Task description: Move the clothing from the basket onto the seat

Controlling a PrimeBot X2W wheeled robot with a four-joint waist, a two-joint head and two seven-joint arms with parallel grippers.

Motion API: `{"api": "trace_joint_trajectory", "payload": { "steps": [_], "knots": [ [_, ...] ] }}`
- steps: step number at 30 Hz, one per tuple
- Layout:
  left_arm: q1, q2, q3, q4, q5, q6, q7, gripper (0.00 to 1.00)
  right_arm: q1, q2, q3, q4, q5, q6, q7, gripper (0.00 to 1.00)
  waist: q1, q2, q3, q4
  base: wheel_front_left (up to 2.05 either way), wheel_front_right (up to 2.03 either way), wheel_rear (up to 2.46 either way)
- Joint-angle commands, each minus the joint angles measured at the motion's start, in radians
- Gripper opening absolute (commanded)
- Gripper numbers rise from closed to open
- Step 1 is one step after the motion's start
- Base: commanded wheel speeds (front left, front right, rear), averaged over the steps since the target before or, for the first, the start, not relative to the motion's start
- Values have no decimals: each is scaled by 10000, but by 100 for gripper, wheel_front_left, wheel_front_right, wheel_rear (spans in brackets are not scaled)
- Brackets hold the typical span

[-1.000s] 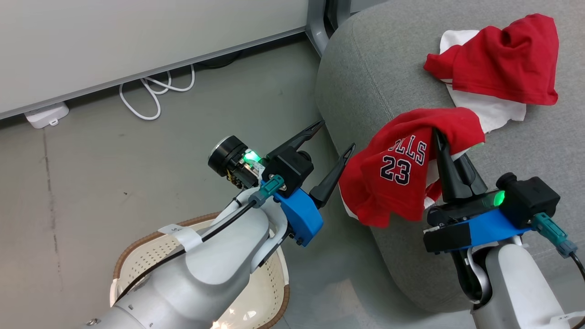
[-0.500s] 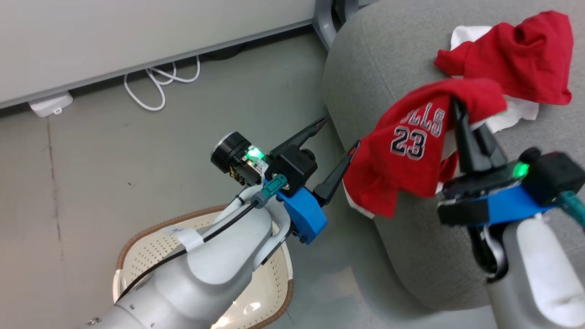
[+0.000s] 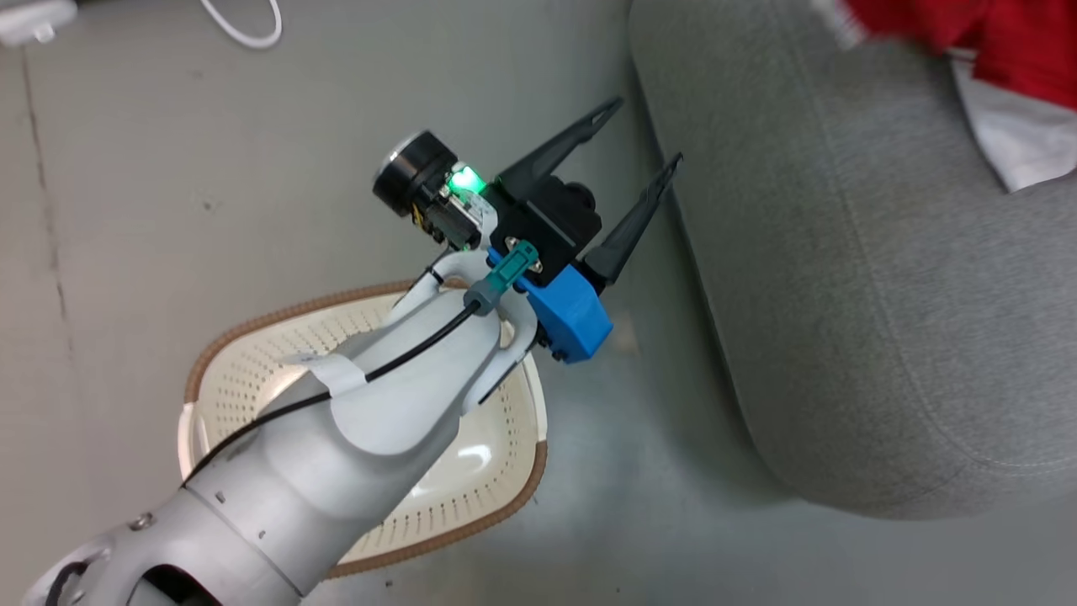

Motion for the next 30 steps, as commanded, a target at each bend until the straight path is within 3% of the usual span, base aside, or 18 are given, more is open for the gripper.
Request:
{"api": "trace_joint_trajectory", "payload": {
  "steps": [1, 2, 8, 14, 18, 30],
  "knots": [
    [-273, 94, 19, -15, 105, 56, 46, 100, -541, -414, -362, -36, 21, 4, -3, 0, -1, 0, 957, 166, 0, 0, 0],
    [-273, 94, 19, -15, 105, 56, 46, 100, -541, -414, -362, -36, 21, 4, -3, 0, -1, 0, 957, 166, 0, 0, 0],
    [-720, 177, 14, -28, 275, 110, 37, 100, -1531, -1804, -1578, 408, 298, 5, -3, 0, -1, 0, 1802, 95, 0, 0, 0],
    [-947, 194, -84, 0, 358, 61, 43, 100, -1184, -2631, -2117, 1822, 369, 5, -1, 0, -1, 0, 2243, 40, 0, 0, 0],
    [-1054, 255, -114, 24, 365, 19, 37, 100, -796, -2609, -2140, 2795, 331, 4, -5, 0, -1, 0, 2388, 24, 0, 0, 0],
    [-1245, 398, -71, -5, 288, 150, 36, 100, 267, -1689, -2590, 4747, 67, 5, -3, 0, -1, 0, 2695, 168, 0, 0, 0]
  ]
}}
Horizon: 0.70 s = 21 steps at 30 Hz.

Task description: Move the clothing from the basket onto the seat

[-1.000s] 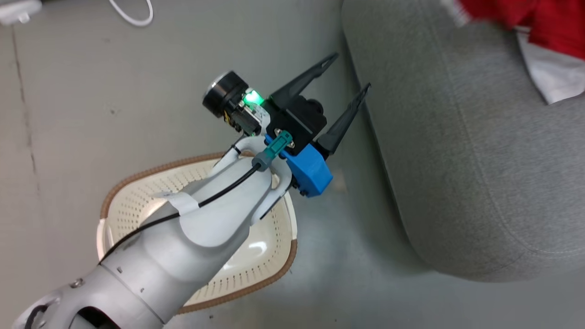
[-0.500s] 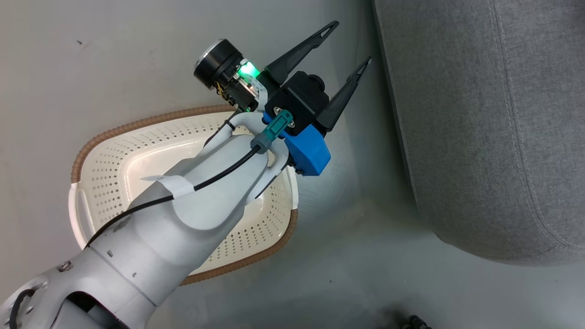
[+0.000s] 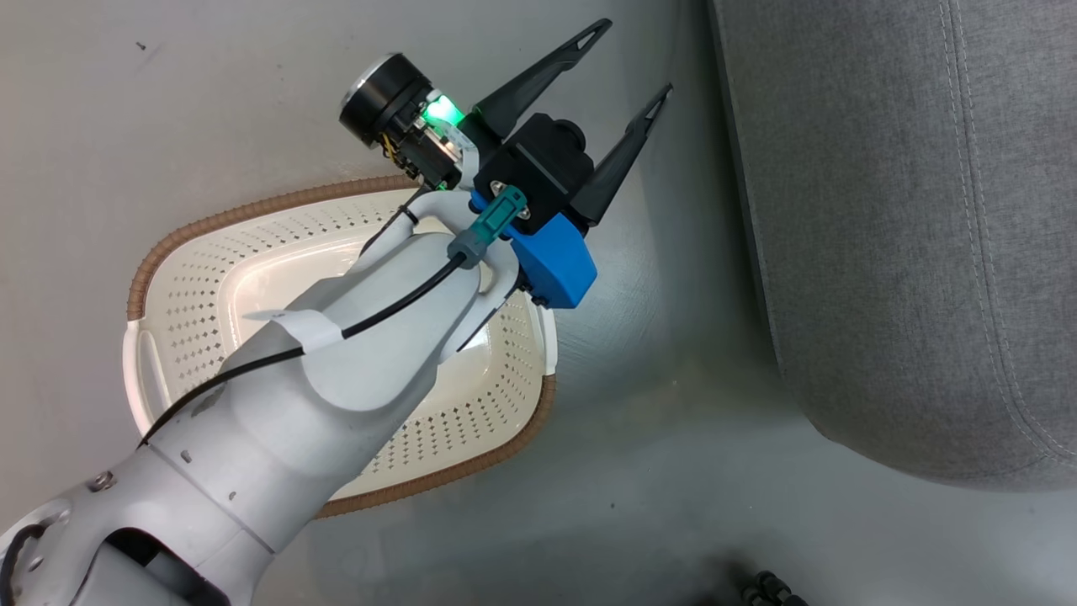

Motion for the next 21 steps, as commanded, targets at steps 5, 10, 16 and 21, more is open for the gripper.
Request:
{"api": "trace_joint_trajectory", "payload": {
  "steps": [5, 10, 16, 21],
  "knots": [
    [28, 58, 22, 46, -81, 109, -76, 100, 398, 279, -111, -182, -195, 4, -4, 81, -1, 0, -285, -1, 0, 0, 0],
    [415, 5, 92, 70, -221, 158, -118, 100, 1101, 492, -196, -701, -334, 5, -3, 100, -1, 0, -967, -29, 0, 0, 0],
    [1050, -32, 325, 49, -400, 201, -159, 100, 2712, 932, -233, -1533, -609, 4, -3, 100, -1, 0, -2085, -60, 0, 0, 0],
    [1851, 48, 831, -314, -471, 330, -166, 100, 3978, 1346, 46, -2254, -779, 5, -3, 100, -1, 0, -3100, -48, 0, 0, 0]
  ]
}}
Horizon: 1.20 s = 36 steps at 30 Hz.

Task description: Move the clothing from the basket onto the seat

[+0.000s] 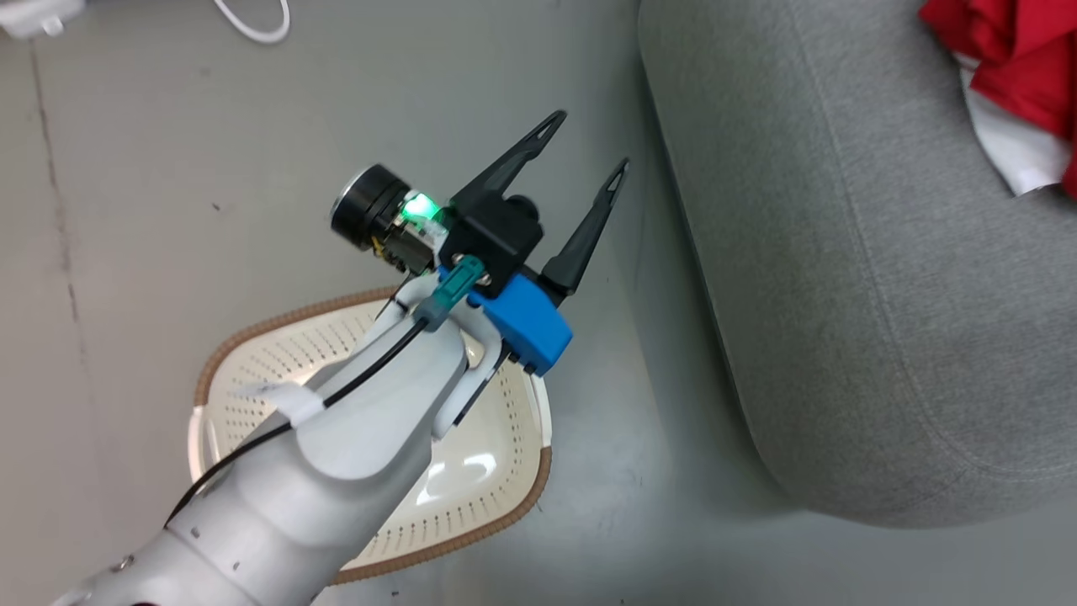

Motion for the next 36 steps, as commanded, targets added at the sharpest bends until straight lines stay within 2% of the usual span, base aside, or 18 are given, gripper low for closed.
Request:
{"api": "trace_joint_trajectory", "payload": {
  "steps": [1, 9, 16, 26, 28, 36],
  "knots": [
    [333, 111, 233, -149, -33, 98, -44, 100, 360, 139, 189, -280, -68, 5, -6, 100, 1, 0, -791, 14, 0, 0, 0],
    [2277, 422, 2007, -1295, 309, 614, -47, 100, 1735, 671, 1715, -1722, -25, 5, -5, 100, 1, 0, -2400, 301, 0, 0, 0],
    [4174, 473, 3730, -2480, 1142, 758, -45, 100, 2626, 1083, 2741, -2369, 252, 5, -6, 100, 1, 0, -3552, 917, 0, 0, 0],
    [6684, 220, 5888, -3572, 2202, 386, -39, 100, 3734, 1635, 3254, -2724, 251, 5, -5, 100, 1, 0, -4711, 1768, 0, 0, 0],
    [6898, 170, 6067, -3574, 2268, 297, -39, 100, 3865, 1672, 3323, -2734, 218, 5, -5, 100, 1, 0, -4790, 1848, 0, 0, 0],
    [7898, -305, 7281, -3608, 2628, -335, -38, 100, 4519, 2043, 3410, -2885, 122, 5, -4, 100, 1, 0, -5153, 2372, 0, 0, 0]
  ]
}}
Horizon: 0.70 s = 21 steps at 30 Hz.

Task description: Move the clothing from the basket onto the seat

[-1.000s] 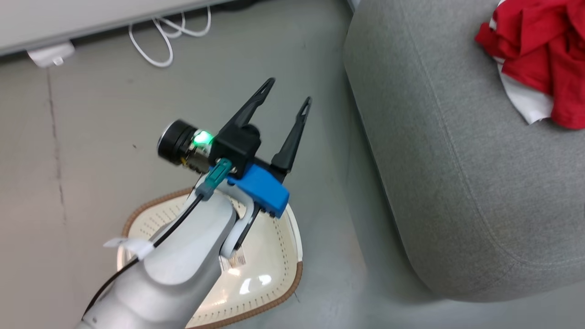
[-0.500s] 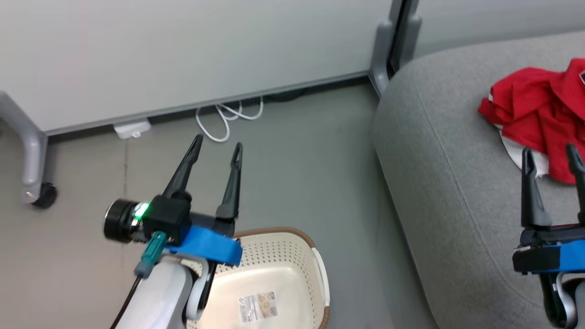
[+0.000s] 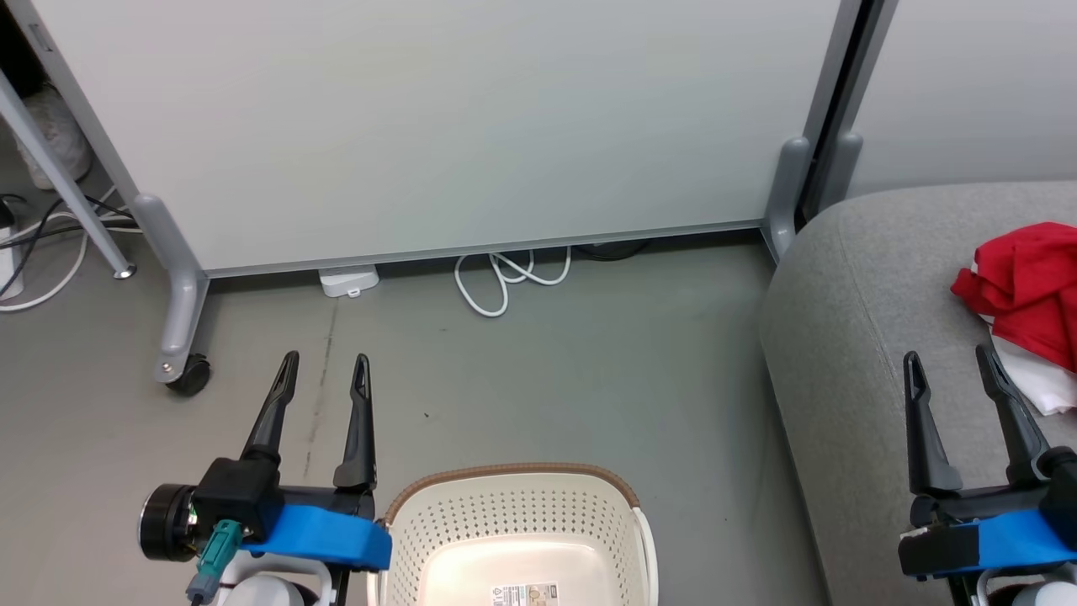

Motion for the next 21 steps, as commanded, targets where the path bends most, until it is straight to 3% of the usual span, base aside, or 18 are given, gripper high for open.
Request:
{"api": "trace_joint_trajectory", "payload": {
  "steps": [1, 9, 21],
  "knots": [
    [102, -46, 88, -9, 97, -98, -25, 100, 172, 52, -10, -35, -23, 3, -3, 100, 3, -1, -101, 118, 0, 0, 0],
    [437, -427, 877, 53, 429, -672, -25, 100, 532, 327, 12, 194, -9, 3, -3, 100, 3, -1, -218, 372, 0, 0, 0],
    [668, -755, 1341, 315, 735, -1090, -26, 100, 643, 607, 294, 587, 82, 3, -2, 100, 3, -1, -225, 461, 0, 0, 0]
  ]
}}
